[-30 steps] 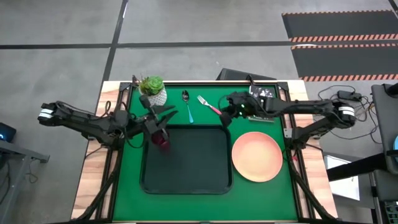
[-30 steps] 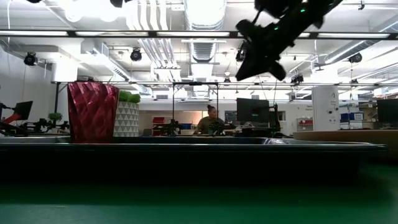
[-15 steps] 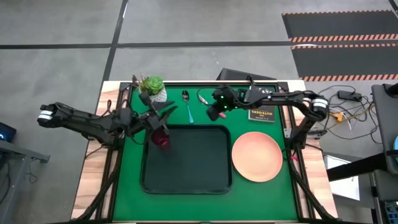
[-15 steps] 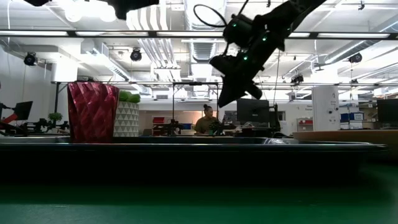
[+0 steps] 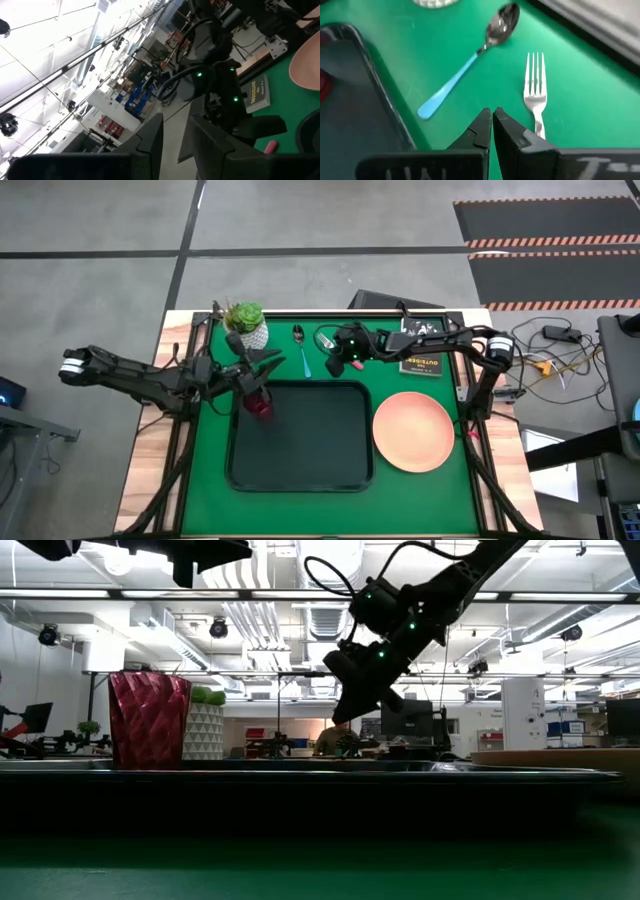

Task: Pick and place plate/cup/fork/spoon on tray
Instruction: Put the pink fork to the middle right on the black tray

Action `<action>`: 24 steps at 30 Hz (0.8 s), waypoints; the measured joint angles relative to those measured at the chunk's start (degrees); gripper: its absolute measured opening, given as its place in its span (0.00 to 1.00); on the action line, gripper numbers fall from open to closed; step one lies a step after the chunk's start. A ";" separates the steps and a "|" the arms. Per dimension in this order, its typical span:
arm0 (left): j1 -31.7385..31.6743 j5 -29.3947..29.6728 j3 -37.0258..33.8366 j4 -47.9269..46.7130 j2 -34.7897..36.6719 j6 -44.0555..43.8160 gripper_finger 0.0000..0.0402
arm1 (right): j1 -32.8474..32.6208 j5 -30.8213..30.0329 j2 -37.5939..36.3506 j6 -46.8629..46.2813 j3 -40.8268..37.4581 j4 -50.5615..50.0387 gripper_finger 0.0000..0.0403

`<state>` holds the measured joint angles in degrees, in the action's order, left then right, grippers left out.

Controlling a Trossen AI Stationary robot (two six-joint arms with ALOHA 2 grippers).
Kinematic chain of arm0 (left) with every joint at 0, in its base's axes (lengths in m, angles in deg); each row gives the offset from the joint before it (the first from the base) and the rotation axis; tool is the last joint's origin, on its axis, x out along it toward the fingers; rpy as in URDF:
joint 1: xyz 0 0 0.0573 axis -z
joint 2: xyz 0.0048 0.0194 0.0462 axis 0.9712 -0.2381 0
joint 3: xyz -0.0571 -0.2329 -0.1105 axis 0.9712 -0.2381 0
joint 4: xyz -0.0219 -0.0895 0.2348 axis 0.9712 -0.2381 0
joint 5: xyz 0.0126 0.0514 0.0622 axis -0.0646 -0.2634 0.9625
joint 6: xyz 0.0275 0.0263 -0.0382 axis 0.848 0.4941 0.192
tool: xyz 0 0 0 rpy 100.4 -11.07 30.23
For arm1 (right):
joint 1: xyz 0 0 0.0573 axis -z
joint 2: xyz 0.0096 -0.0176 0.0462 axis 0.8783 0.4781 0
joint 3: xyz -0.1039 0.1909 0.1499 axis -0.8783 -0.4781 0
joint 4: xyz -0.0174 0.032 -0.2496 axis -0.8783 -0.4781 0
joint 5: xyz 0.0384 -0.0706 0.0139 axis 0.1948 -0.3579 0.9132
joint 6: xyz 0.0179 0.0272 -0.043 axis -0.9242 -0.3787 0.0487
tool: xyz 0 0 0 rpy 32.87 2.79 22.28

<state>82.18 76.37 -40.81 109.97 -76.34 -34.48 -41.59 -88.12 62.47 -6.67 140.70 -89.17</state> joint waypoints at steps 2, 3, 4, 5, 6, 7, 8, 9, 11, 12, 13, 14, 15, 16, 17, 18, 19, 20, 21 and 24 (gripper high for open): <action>0.00 0.02 0.00 0.02 0.02 0.00 0.19 | -0.26 -1.32 -0.20 0.26 -1.48 2.01 0.02; 0.00 0.08 0.00 0.02 0.02 0.00 0.19 | -0.25 -1.40 -0.20 0.21 -1.86 2.32 0.02; 0.00 0.10 0.00 0.02 0.01 0.00 0.19 | -0.25 -1.46 -0.20 0.00 -2.12 2.01 0.02; 0.00 0.12 0.00 0.05 0.02 0.00 0.19 | -0.22 -1.50 -0.20 -0.06 -2.27 1.23 0.02; 0.00 0.13 0.00 0.11 0.02 0.00 0.19 | -0.20 -1.53 -0.17 -0.02 -2.31 0.75 0.02; 0.00 0.13 0.00 0.07 0.02 0.00 0.19 | -0.19 -1.64 -0.06 0.12 -2.31 0.85 0.03; 0.00 0.13 0.00 0.09 0.00 0.00 0.19 | -0.12 -1.62 0.06 0.22 -2.31 1.05 0.04; 0.00 0.15 0.00 0.09 0.00 0.00 0.19 | -0.08 -1.60 0.23 0.27 -2.31 1.05 0.05; 0.00 0.17 0.00 0.10 0.00 0.00 0.19 | -0.03 -1.62 0.86 1.88 -2.16 1.09 0.10; 0.00 0.19 0.00 0.09 0.00 0.01 0.19 | 0.05 -1.84 1.22 3.00 -2.10 1.05 0.13; 0.00 0.20 0.00 0.09 0.00 0.04 0.19 | 0.11 -2.46 1.48 3.82 -2.07 0.97 0.16; 0.00 0.22 0.00 0.13 0.00 0.05 0.19 | 0.26 -3.05 1.75 5.13 -2.05 0.96 0.19; 0.00 0.26 0.00 0.13 0.00 0.07 0.19 | 0.29 -3.97 2.20 6.46 -1.99 1.09 0.22; 0.00 0.28 0.00 0.13 0.00 0.09 0.19 | 0.45 -4.44 2.53 7.39 -1.97 1.22 0.25; 0.00 0.28 0.00 0.13 0.00 0.09 0.19 | 0.67 -4.56 3.00 8.18 -2.00 1.11 0.28; 0.00 0.30 0.00 0.13 0.00 0.12 0.19 | 0.76 -4.65 3.62 9.17 -2.02 1.09 0.31; 0.00 0.31 0.00 0.22 0.00 0.18 0.19 | 0.95 -4.73 4.26 9.92 -2.03 1.08 0.34; 0.00 0.31 0.00 0.26 0.00 0.20 0.19 | 1.15 -4.70 4.84 10.85 -2.08 1.06 0.36; 0.00 0.31 0.00 0.25 0.00 0.22 0.19 | 1.40 -4.68 5.46 11.35 -2.12 1.21 0.38; 0.00 0.31 0.00 0.26 0.00 0.23 0.19 | 2.71 -4.40 7.16 10.56 -2.12 2.40 0.43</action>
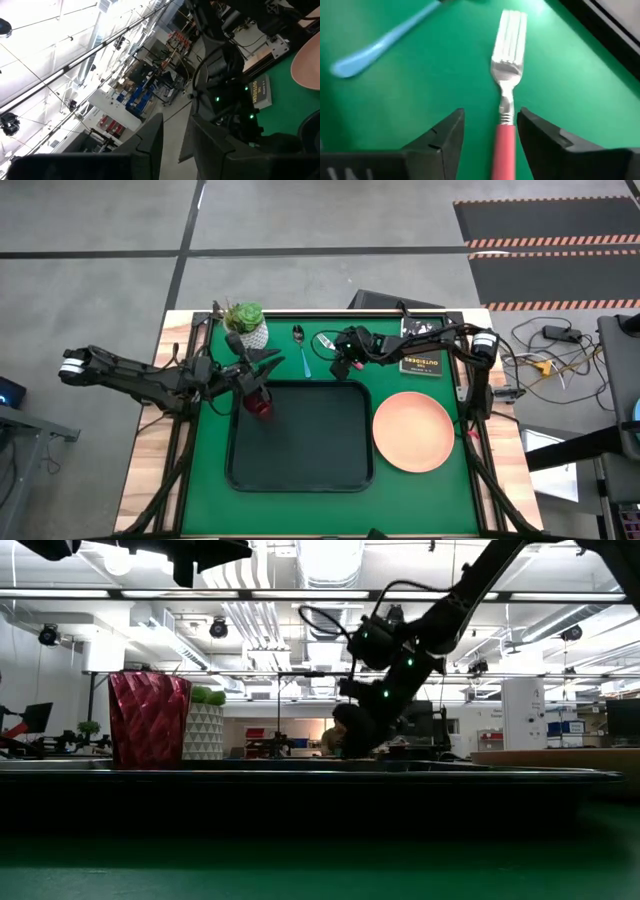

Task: Pick and place plate/cup/fork/spoon on tray
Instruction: Put the pink fork to the middle right on the black tray

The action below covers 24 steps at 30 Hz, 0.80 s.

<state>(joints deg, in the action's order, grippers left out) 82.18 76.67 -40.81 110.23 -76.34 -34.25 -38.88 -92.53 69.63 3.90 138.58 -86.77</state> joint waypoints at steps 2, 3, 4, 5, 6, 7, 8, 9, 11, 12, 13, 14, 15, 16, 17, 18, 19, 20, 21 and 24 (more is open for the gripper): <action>0.00 0.00 0.00 0.00 0.00 -0.01 0.19 | 0.95 0.34 1.09 -1.28 0.00 -0.08 0.45; 0.00 0.00 0.00 0.00 0.00 0.01 0.19 | 1.33 0.31 1.66 -1.73 0.00 -0.07 0.46; 0.00 0.00 0.00 0.00 0.00 -0.01 0.19 | 1.63 0.34 2.13 -2.28 0.00 -0.15 0.46; 0.00 0.00 0.00 -0.02 0.00 -0.01 0.19 | 1.81 0.44 2.57 -2.72 0.00 -0.12 0.46; 0.00 0.00 0.00 -0.04 0.00 -0.01 0.19 | 1.96 0.58 2.70 -2.82 0.01 -0.09 0.45; 0.00 0.00 0.00 -0.03 0.00 -0.01 0.19 | 2.11 1.11 2.79 -2.80 0.02 -0.22 0.44; 0.00 0.00 0.00 -0.04 0.00 -0.01 0.19 | 2.15 1.60 3.10 -2.80 0.02 -0.11 0.43; 0.00 0.00 0.00 -0.04 0.00 -0.01 0.19 | 2.15 2.08 3.17 -2.84 0.04 -0.08 0.41; 0.00 0.00 0.00 -0.04 0.00 -0.01 0.19 | 2.17 2.60 3.17 -3.49 0.07 -0.26 0.37; 0.00 0.00 0.00 -0.04 0.00 -0.01 0.19 | 2.13 2.88 3.23 -4.17 0.07 -0.29 0.34; 0.00 0.00 0.00 -0.04 0.00 -0.01 0.19 | 2.15 3.28 3.30 -4.65 0.09 -0.29 0.31; 0.00 0.00 0.00 -0.04 0.00 -0.01 0.19 | 2.18 3.50 3.32 -5.39 0.09 -0.33 0.28; 0.00 0.00 0.00 -0.04 0.00 -0.01 0.19 | 2.20 3.48 3.33 -5.85 0.09 -0.37 0.25; 0.00 0.00 0.00 -0.04 0.00 -0.01 0.19 | 2.20 3.45 3.36 -6.20 0.11 -0.46 0.21; 0.00 0.00 0.00 -0.04 0.00 -0.01 0.19 | 2.20 3.43 3.37 -6.72 0.11 -0.50 0.18; 0.00 0.00 0.00 -0.04 0.00 -0.01 0.19 | 2.20 3.43 3.37 -7.28 0.10 -0.53 0.14; 0.00 0.00 0.00 -0.04 0.00 -0.01 0.19 | 2.20 3.46 3.37 -7.67 0.11 -0.59 0.11; 0.00 0.00 0.00 -0.04 0.00 -0.01 0.19 | 2.19 3.46 3.34 -7.90 0.11 -0.67 0.09; 0.00 0.00 0.00 -0.02 0.00 -0.01 0.19 | 2.17 3.48 3.27 -8.16 0.11 -0.69 0.09; 0.00 0.00 0.00 0.40 0.00 -0.01 0.19 | 2.20 3.67 2.63 -9.79 0.09 -0.97 0.09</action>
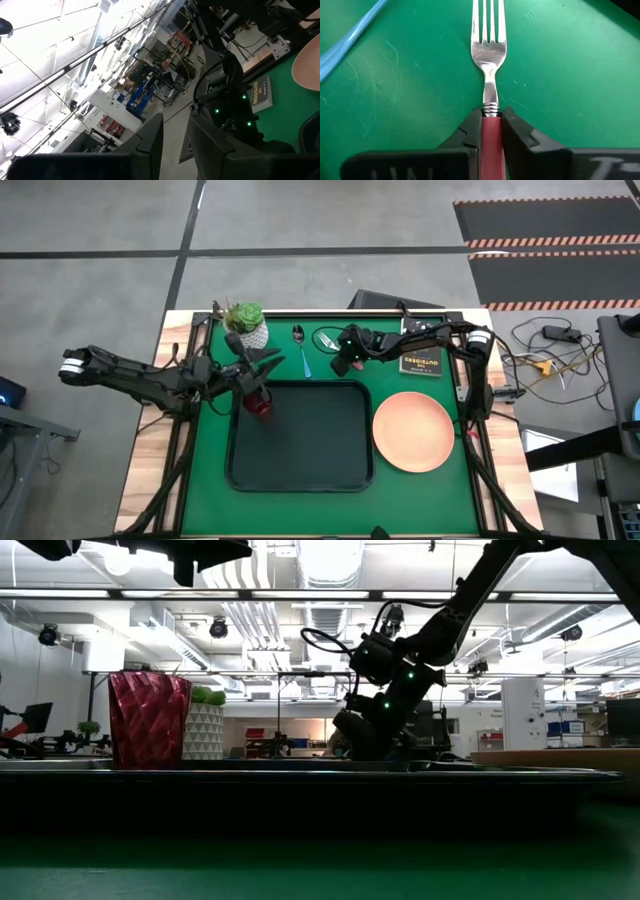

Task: Pick and place plate/cup/fork/spoon on tray
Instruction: Put the pink fork to the middle right on the black tray

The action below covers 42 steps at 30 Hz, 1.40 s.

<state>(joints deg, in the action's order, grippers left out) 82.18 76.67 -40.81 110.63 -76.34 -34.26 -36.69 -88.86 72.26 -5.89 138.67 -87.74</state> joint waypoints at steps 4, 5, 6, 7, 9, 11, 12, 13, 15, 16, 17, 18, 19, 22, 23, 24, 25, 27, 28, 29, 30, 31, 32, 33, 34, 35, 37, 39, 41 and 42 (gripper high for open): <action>0.00 0.00 0.02 0.96 0.00 0.01 0.19 | -0.23 0.59 -2.74 -3.38 0.05 -1.77 0.09; 0.00 0.00 0.02 0.94 0.00 0.21 0.19 | -0.44 0.37 -3.99 -4.18 0.14 -1.59 0.09; 0.00 -0.01 0.02 0.92 0.00 0.73 0.19 | -0.52 0.30 -5.41 -5.55 0.26 -1.60 0.09; 0.00 0.00 0.02 0.86 0.00 1.11 0.19 | -0.73 0.16 -7.00 -6.95 0.32 -2.01 0.09; 0.00 0.00 0.04 1.02 0.00 1.69 0.19 | -1.39 0.01 -10.09 -10.50 0.39 -2.89 0.09; 0.00 -0.01 0.04 1.06 -0.02 2.77 0.19 | -2.69 -0.31 -12.83 -14.27 0.37 -4.43 0.09; 0.00 -0.02 0.06 1.14 -0.02 3.06 0.19 | -3.64 -0.29 -14.31 -16.20 0.37 -4.62 0.09; 0.00 -0.02 0.07 1.22 -0.02 3.57 0.19 | -4.83 -0.29 -15.65 -18.54 0.37 -4.96 0.09; 0.00 -0.02 0.07 1.53 0.00 4.23 0.19 | -7.90 -0.93 -18.10 -22.75 0.39 -5.27 0.09; 0.02 -0.02 0.09 1.66 0.00 4.39 0.19 | -9.72 -2.17 -19.06 -24.72 0.43 -5.58 0.09; 0.01 -0.02 0.09 1.95 -0.01 4.50 0.19 | -11.80 -3.80 -19.76 -26.70 0.44 -5.97 0.09; 0.02 -0.02 0.09 2.34 -0.07 4.57 0.19 | -14.02 -5.58 -20.15 -28.74 0.44 -6.08 0.09; 0.02 -0.02 0.09 2.42 -0.05 4.78 0.19 | -16.41 -7.31 -20.41 -31.09 0.44 -6.00 0.09; 0.02 -0.02 0.09 2.41 0.00 5.68 0.19 | -23.53 -12.65 -20.42 -38.85 0.44 -5.97 0.09; 0.02 -0.01 0.09 2.39 0.00 5.70 0.19 | -25.94 -14.70 -20.05 -41.70 0.44 -5.88 0.09; 0.02 -0.02 0.09 2.38 0.00 5.72 0.19 | -28.14 -16.47 -19.59 -44.37 0.44 -5.84 0.09; 0.02 -0.02 0.09 2.38 0.00 5.77 0.19 | -30.25 -17.94 -18.87 -46.99 0.44 -5.78 0.09; 0.02 -0.02 0.09 2.38 0.00 5.99 0.19 | -34.20 -20.64 -17.17 -51.74 0.44 -5.51 0.09; 0.02 -0.02 0.09 2.38 0.00 6.03 0.19 | -36.01 -21.95 -16.30 -54.05 0.52 -5.94 0.09; 0.02 -0.02 0.09 2.38 0.00 6.05 0.19 | -37.64 -23.08 -15.32 -55.93 0.80 -6.12 0.09; 0.02 -0.02 0.09 2.38 0.00 6.05 0.19 | -39.13 -23.93 -14.43 -57.94 1.31 -6.16 0.09; 0.02 -0.02 0.09 2.38 0.00 6.05 0.19 | -40.25 -24.73 -13.52 -59.48 1.74 -6.15 0.09; 0.02 -0.02 0.09 2.38 0.00 6.08 0.19 | -41.25 -25.53 -12.53 -60.94 2.31 -6.85 0.09; 0.02 -0.02 0.09 2.38 0.00 6.08 0.19 | -42.04 -25.83 -11.55 -62.43 3.06 -8.21 0.09; 0.01 -0.02 0.09 2.37 0.00 6.08 0.19 | -42.55 -25.94 -10.34 -64.20 4.01 -10.26 0.09; 0.02 -0.02 0.09 2.38 0.00 6.09 0.19 | -42.89 -26.05 -9.07 -66.49 5.14 -13.31 0.09; 0.02 -0.02 0.09 2.38 0.00 6.97 0.19 | -43.51 -26.27 -6.45 -70.98 7.83 -20.86 0.09; 0.00 -0.02 0.09 2.36 0.00 7.41 0.19 | -43.83 -26.11 -3.78 -75.79 11.09 -29.21 0.09; 0.01 -0.02 0.09 2.36 0.00 7.51 0.19 | -43.95 -25.74 -1.10 -79.70 14.76 -37.06 0.09; 0.02 -0.02 0.09 2.36 0.00 7.56 0.19 | -43.99 -25.58 0.25 -81.22 16.71 -40.29 0.09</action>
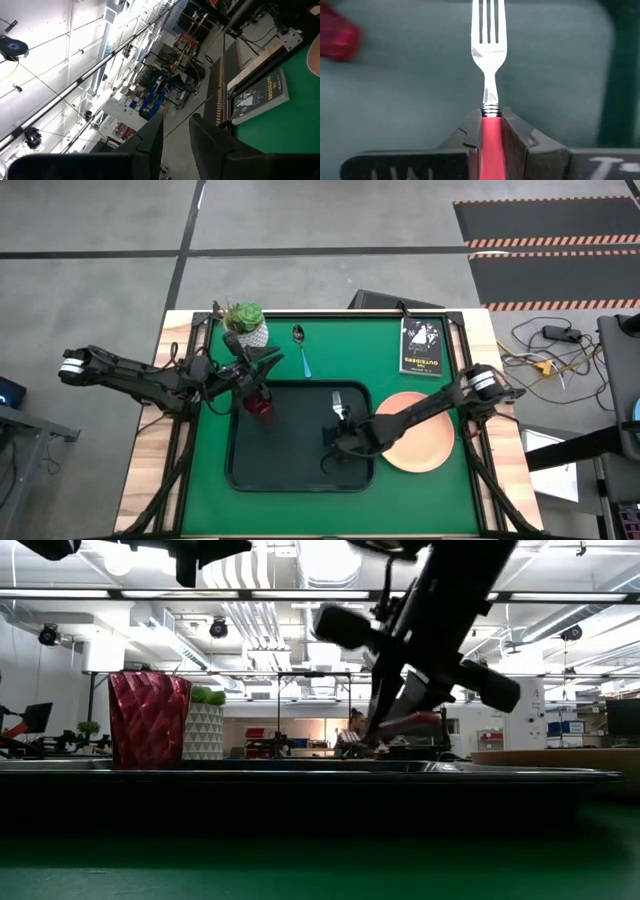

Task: Pick and place plate/cup/fork/spoon on tray
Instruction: Put the pink fork to the middle right on the black tray

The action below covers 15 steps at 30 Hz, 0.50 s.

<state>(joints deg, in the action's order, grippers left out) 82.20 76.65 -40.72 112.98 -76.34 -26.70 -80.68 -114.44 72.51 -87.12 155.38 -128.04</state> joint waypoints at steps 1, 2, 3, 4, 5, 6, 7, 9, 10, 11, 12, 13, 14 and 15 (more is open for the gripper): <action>0.00 0.00 0.00 0.00 0.00 0.00 0.19 | -0.01 0.56 1.17 -0.95 1.81 -2.55 0.09; -0.02 0.00 0.00 0.00 0.00 0.02 0.19 | -0.01 1.51 2.21 -1.73 3.44 -4.42 0.09; 0.00 0.00 0.00 0.02 0.00 0.02 0.19 | -0.01 2.61 3.15 -1.96 4.87 -5.86 0.09; 0.00 0.00 0.00 0.00 0.00 0.02 0.19 | -0.01 3.59 4.00 -2.18 6.19 -6.95 0.09; -0.02 0.00 0.00 0.00 0.00 0.02 0.19 | -0.11 4.53 4.62 -2.41 7.21 -7.63 0.09; -0.02 0.00 0.00 0.00 0.00 0.03 0.19 | -0.27 5.21 5.24 -2.56 7.80 -7.92 0.09; -0.01 0.00 0.00 0.01 0.00 0.03 0.19 | -0.43 5.90 5.61 -2.96 8.08 -8.06 0.09; -0.02 0.00 0.00 0.00 0.00 0.03 0.19 | -0.80 7.02 5.74 -3.85 8.07 -8.47 0.09; -0.02 0.00 0.00 0.02 0.00 0.02 0.19 | -1.03 7.14 5.73 -4.74 8.03 -9.15 0.09; -0.02 0.00 0.00 0.02 0.00 0.02 0.19 | -1.35 6.90 5.69 -5.78 8.03 -10.43 0.09; -0.02 0.00 0.00 0.02 0.00 0.02 0.19 | -1.73 6.07 5.65 -7.23 8.00 -12.02 0.09; 0.00 0.02 0.00 0.00 0.00 0.02 0.19 | -2.14 4.99 5.65 -9.06 7.96 -13.91 0.09; -0.02 0.02 0.00 0.00 0.00 0.02 0.19 | -2.58 3.93 5.65 -11.01 7.94 -15.56 0.09; -0.02 0.06 0.00 0.00 0.00 0.02 0.19 | -3.02 3.09 5.65 -12.61 7.80 -16.61 0.09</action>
<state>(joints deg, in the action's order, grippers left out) 82.18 76.71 -40.72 112.99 -76.34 -26.68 -83.69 -111.34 78.16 -99.73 163.18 -144.64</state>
